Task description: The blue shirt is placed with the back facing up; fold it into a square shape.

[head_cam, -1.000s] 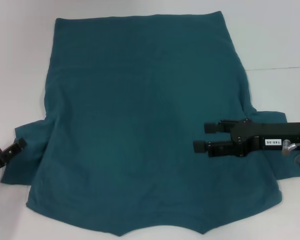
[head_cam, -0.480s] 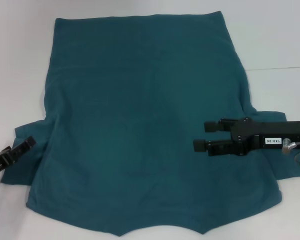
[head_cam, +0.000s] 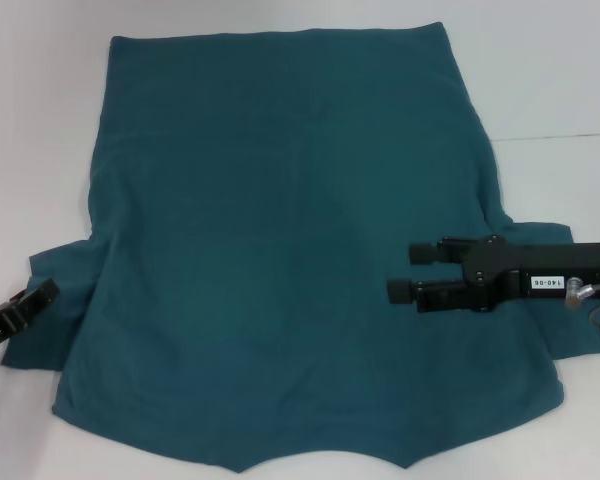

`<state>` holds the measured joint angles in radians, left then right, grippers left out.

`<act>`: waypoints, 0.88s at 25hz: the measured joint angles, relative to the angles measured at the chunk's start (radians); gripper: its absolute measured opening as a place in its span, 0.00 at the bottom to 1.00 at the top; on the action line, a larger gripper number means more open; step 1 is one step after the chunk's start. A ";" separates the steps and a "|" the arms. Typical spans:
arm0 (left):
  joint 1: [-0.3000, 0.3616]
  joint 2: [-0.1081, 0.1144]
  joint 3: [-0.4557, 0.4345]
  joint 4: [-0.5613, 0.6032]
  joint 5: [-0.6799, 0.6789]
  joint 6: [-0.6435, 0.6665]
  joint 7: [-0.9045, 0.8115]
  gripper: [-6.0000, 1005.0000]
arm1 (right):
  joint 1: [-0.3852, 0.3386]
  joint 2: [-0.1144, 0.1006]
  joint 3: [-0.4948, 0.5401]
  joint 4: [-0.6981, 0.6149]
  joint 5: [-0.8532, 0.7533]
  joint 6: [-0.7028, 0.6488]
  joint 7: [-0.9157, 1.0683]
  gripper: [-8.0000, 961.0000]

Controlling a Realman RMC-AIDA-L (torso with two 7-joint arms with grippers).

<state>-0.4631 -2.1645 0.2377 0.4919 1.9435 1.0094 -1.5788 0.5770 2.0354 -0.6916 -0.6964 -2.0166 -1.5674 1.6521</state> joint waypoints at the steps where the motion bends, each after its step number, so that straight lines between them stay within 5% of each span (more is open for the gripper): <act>1: 0.000 0.000 0.000 0.000 0.000 0.000 0.000 0.53 | 0.000 0.000 0.001 0.000 0.000 0.000 0.000 0.98; 12: 0.000 0.000 0.002 0.002 0.000 -0.002 -0.001 0.29 | -0.002 0.000 0.001 0.000 0.001 0.001 0.000 0.98; 15: 0.000 0.001 0.003 0.002 0.000 -0.002 -0.001 0.06 | -0.003 0.000 0.004 0.002 0.002 0.001 0.000 0.98; 22: -0.006 0.008 0.023 0.025 0.001 0.000 -0.011 0.00 | -0.003 0.004 0.008 0.005 0.003 0.000 0.000 0.98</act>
<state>-0.4691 -2.1564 0.2611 0.5168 1.9445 1.0095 -1.5902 0.5743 2.0394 -0.6831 -0.6914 -2.0139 -1.5671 1.6521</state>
